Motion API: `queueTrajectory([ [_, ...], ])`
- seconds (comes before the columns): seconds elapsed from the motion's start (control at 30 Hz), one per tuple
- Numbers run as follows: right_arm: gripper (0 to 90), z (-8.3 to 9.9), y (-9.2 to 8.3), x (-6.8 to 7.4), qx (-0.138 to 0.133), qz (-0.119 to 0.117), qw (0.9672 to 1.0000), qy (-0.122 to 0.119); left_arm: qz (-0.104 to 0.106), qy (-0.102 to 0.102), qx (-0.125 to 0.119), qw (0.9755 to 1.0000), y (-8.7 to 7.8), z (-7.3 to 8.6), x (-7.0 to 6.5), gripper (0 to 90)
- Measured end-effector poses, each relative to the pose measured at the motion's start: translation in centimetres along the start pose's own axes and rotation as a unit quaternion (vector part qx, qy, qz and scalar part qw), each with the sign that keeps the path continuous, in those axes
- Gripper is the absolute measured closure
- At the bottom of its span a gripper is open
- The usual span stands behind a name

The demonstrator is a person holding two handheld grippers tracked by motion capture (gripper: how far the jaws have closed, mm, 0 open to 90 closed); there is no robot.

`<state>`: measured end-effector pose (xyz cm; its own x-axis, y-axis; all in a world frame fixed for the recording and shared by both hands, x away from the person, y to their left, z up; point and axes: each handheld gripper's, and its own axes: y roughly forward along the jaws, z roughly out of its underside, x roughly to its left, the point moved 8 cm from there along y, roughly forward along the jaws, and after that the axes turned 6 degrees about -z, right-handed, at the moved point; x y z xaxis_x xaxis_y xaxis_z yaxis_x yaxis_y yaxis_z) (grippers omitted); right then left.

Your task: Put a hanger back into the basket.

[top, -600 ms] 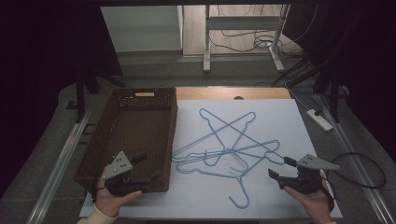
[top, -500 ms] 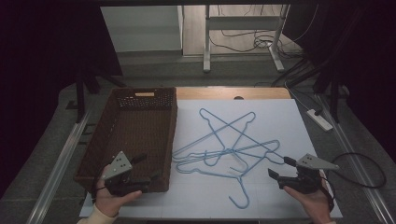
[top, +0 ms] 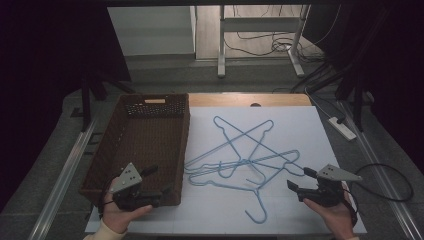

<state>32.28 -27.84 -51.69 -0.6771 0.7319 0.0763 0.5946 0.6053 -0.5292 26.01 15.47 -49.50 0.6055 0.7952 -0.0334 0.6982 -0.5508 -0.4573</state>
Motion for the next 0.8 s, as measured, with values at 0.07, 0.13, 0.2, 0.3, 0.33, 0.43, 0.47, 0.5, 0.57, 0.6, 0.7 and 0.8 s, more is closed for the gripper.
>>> queueTrajectory([
  [0.07, 22.2, 0.0, 0.1, 0.0, 0.004, 0.001, 1.0, 0.0, 0.001, -0.001, 0.0, 1.0, -0.1, 0.0, 0.0, 22.5],
  [0.13, 22.9, -0.1, 0.2, 0.0, 0.009, 0.004, 0.9999, -0.003, 0.001, -0.002, -0.001, 1.0, -0.1, 0.0, 0.1, 22.5],
  [0.2, 23.7, -0.3, 0.3, 0.0, 0.017, 0.011, 0.9998, -0.008, 0.0, -0.003, -0.001, 1.0, -0.1, 0.0, 0.1, 22.5],
  [0.3, 24.3, -0.9, 0.5, 0.1, 0.032, 0.012, 0.9994, -0.006, 0.002, -0.003, -0.001, 1.0, -0.2, 0.0, 0.0, 22.5],
  [0.33, 24.5, -1.1, 0.7, 0.2, 0.039, 0.012, 0.9991, -0.006, 0.003, -0.002, -0.001, 1.0, -0.2, -0.1, 0.0, 22.5],
  [0.43, 25.5, -1.8, 1.4, 0.6, 0.067, 0.012, 0.9976, -0.01, 0.005, -0.002, -0.001, 1.0, -0.1, -0.1, -0.1, 22.5],
  [0.47, 26.4, -2.1, 1.8, 0.8, 0.074, 0.011, 0.9971, -0.011, 0.005, -0.002, -0.001, 1.0, -0.1, -0.1, -0.1, 22.5],
  [0.5, 26.9, -2.4, 2.1, 1.0, 0.083, 0.01, 0.9965, -0.013, 0.006, -0.002, -0.001, 1.0, -0.1, -0.1, -0.1, 22.5],
  [0.57, 28.4, -2.9, 3.0, 1.3, 0.101, 0.009, 0.9947, -0.02, 0.008, -0.002, 0.0, 1.0, 0.0, -0.1, -0.1, 22.5],
  [0.6, 29.8, -3.3, 3.6, 1.5, 0.112, 0.008, 0.9933, -0.025, 0.008, -0.002, 0.001, 1.0, 0.0, 0.0, -0.1, 22.6],
  [0.7, 32.8, -3.8, 5.2, 2.1, 0.145, 0.003, 0.9886, -0.04, 0.008, -0.002, 0.002, 1.0, 0.1, 0.0, -0.1, 22.6],
  [0.8, 36.8, -3.9, 7.1, 2.7, 0.181, 0.0, 0.982, -0.053, 0.01, 0.0, 0.004, 0.9999, 0.2, 0.0, -0.2, 22.7],
])
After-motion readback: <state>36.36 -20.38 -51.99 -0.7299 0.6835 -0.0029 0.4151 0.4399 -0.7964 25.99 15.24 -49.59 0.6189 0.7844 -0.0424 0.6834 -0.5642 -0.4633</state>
